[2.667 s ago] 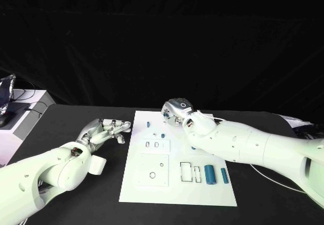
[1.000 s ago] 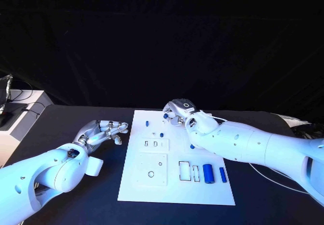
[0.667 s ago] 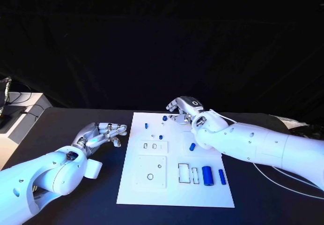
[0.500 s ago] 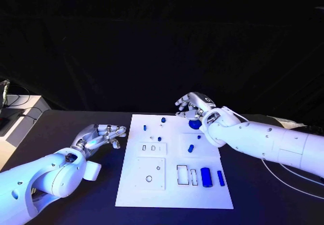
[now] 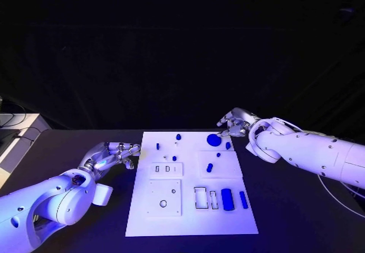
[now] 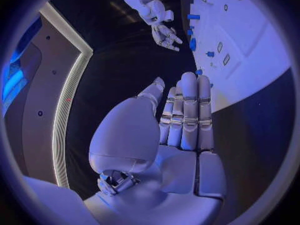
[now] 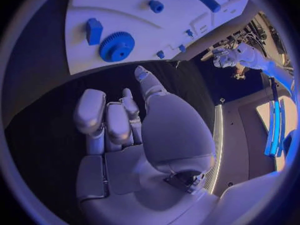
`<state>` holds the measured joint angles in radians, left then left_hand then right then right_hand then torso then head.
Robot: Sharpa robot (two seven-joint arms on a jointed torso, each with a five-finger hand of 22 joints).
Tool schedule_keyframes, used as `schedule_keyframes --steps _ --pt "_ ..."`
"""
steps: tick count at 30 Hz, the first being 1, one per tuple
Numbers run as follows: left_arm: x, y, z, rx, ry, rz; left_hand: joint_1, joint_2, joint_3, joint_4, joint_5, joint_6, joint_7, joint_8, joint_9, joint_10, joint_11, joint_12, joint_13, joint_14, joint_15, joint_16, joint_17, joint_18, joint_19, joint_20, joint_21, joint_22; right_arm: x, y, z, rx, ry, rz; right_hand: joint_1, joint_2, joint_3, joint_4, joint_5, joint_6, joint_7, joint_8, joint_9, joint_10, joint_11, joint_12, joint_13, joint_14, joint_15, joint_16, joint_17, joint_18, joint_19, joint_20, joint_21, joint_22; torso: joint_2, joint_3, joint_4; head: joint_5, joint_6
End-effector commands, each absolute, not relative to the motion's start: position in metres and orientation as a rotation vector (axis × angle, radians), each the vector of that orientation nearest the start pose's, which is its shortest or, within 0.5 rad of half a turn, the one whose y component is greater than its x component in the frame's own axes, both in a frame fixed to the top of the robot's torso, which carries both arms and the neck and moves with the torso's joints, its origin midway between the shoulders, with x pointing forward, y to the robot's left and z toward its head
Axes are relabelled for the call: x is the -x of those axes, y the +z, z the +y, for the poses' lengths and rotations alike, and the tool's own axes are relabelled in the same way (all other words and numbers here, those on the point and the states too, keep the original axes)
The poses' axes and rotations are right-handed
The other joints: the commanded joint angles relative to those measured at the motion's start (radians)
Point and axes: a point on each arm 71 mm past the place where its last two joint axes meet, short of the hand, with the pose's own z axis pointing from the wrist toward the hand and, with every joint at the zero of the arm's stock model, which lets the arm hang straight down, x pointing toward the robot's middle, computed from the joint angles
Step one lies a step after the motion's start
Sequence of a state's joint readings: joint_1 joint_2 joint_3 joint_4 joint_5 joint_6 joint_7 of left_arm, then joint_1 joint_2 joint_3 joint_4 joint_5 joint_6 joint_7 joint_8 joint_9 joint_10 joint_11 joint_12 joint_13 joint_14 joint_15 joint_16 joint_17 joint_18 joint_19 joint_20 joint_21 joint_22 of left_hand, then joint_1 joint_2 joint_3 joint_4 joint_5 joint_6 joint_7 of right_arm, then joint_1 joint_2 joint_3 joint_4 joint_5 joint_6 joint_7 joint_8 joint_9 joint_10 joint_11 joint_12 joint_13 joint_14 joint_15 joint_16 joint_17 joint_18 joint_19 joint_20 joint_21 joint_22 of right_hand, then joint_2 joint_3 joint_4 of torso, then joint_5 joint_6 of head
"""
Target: Assemble the parts on the task board
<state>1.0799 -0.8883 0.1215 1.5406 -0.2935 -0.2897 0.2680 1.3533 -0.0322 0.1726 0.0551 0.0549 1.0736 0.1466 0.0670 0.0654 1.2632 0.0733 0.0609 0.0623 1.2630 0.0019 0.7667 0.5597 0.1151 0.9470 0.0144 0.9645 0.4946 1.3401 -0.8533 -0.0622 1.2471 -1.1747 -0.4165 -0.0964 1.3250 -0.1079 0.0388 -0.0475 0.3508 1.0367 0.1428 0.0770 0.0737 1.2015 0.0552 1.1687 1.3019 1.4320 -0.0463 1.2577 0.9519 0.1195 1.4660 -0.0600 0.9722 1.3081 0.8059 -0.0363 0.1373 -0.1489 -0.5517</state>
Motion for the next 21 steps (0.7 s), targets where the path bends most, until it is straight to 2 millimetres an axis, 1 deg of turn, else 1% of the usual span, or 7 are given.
schedule_keyframes --steps 1,6,9,13,14,18,21 --pt "-0.484 -0.178 0.221 0.93 -1.482 1.507 -0.004 0.0 -0.001 0.001 0.001 -0.005 -0.001 -0.003 -0.001 -0.007 0.003 0.001 0.0 -0.009 0.0 -0.003 -0.001 0.01 -0.007 -0.001 0.001 -0.002 -0.553 -0.138 -0.306 -0.223 0.403 1.633 0.001 -0.016 0.003 0.017 0.002 -0.006 0.002 0.007 0.002 0.079 -0.018 0.003 0.02 0.002 0.008 0.004 0.018 0.002 0.066 0.009 0.015 0.128 0.001 0.0005 0.0003 -0.002 -0.002" --pt "-0.484 -0.178 0.221 0.931 -1.482 1.509 -0.004 0.0 -0.001 0.001 0.001 -0.005 -0.001 -0.003 -0.001 -0.007 0.003 0.001 0.0 -0.009 0.0 -0.003 -0.001 0.01 -0.007 -0.001 0.001 -0.002 -0.556 -0.142 -0.298 -0.218 0.378 1.648 0.0 -0.019 0.004 0.022 0.018 -0.01 0.003 0.006 0.001 0.081 -0.017 0.003 0.025 0.004 0.009 0.005 0.025 0.002 0.066 0.009 0.02 0.128 0.002 0.0 0.0033 -0.002 -0.007" --pt "-0.484 -0.179 0.221 0.932 -1.483 1.51 -0.004 0.0 -0.001 0.001 0.001 -0.005 -0.001 -0.003 -0.001 -0.007 0.003 0.001 0.0 -0.009 0.0 -0.003 -0.001 0.01 -0.007 -0.001 0.001 -0.002 -0.558 -0.144 -0.293 -0.214 0.368 1.656 -0.003 -0.019 0.003 0.026 0.016 -0.014 0.004 0.006 0.001 0.083 -0.016 0.004 0.029 0.004 0.01 0.006 0.029 0.002 0.066 0.01 0.022 0.129 0.001 -0.0026 0.0074 -0.005 -0.011" --pt "-0.484 -0.179 0.221 0.933 -1.482 1.51 -0.004 0.001 -0.001 0.001 0.001 -0.004 -0.001 -0.003 -0.001 -0.008 0.003 0.001 0.0 -0.007 0.0 -0.004 -0.003 0.011 -0.006 -0.001 0.001 -0.003 -0.559 -0.145 -0.29 -0.212 0.357 1.659 -0.006 -0.02 0.003 0.028 0.013 -0.014 0.004 0.006 0.001 0.083 -0.016 0.005 0.03 0.004 0.01 0.007 0.031 0.002 0.066 0.01 0.024 0.129 0.002 -0.0025 0.0103 -0.006 -0.014" --pt "-0.484 -0.179 0.221 0.933 -1.481 1.51 -0.004 0.001 -0.001 0.001 0.001 -0.004 -0.001 -0.003 -0.001 -0.008 0.003 0.001 0.0 -0.007 0.0 -0.004 -0.003 0.011 -0.006 -0.001 0.001 -0.003 -0.559 -0.145 -0.29 -0.213 0.354 1.659 -0.005 -0.024 0.006 0.036 0.011 -0.015 0.004 0.007 0.002 0.084 -0.016 0.004 0.034 0.004 0.01 0.006 0.034 0.003 0.066 0.011 0.025 0.129 0.003 -0.0023 0.0109 -0.007 -0.015" --pt "-0.484 -0.179 0.222 0.934 -1.478 1.51 -0.004 0.001 -0.001 0.001 0.001 -0.004 -0.001 -0.003 -0.001 -0.008 0.003 0.001 0.0 -0.007 0.0 -0.004 -0.003 0.011 -0.006 -0.001 0.001 -0.003 -0.561 -0.145 -0.291 -0.219 0.34 1.656 -0.006 -0.023 0.006 0.037 0.011 -0.015 0.004 0.008 0.002 0.084 -0.016 0.004 0.034 0.005 0.01 0.007 0.036 0.002 0.066 0.011 0.029 0.13 0.003 -0.0011 0.0076 -0.006 -0.015" --pt "-0.484 -0.179 0.223 0.935 -1.477 1.51 -0.004 0.001 -0.001 0.001 0.001 -0.004 -0.001 -0.003 -0.001 -0.008 0.003 0.001 0.0 -0.007 0.0 -0.004 -0.003 0.011 -0.006 -0.001 0.001 -0.003 -0.562 -0.146 -0.293 -0.225 0.331 1.654 -0.005 -0.023 0.006 0.038 0.012 -0.015 0.004 0.008 0.002 0.083 -0.016 0.001 0.033 0.005 0.01 0.007 0.037 0.002 0.066 0.011 0.029 0.13 0.003 -0.0012 0.0071 -0.007 -0.016"
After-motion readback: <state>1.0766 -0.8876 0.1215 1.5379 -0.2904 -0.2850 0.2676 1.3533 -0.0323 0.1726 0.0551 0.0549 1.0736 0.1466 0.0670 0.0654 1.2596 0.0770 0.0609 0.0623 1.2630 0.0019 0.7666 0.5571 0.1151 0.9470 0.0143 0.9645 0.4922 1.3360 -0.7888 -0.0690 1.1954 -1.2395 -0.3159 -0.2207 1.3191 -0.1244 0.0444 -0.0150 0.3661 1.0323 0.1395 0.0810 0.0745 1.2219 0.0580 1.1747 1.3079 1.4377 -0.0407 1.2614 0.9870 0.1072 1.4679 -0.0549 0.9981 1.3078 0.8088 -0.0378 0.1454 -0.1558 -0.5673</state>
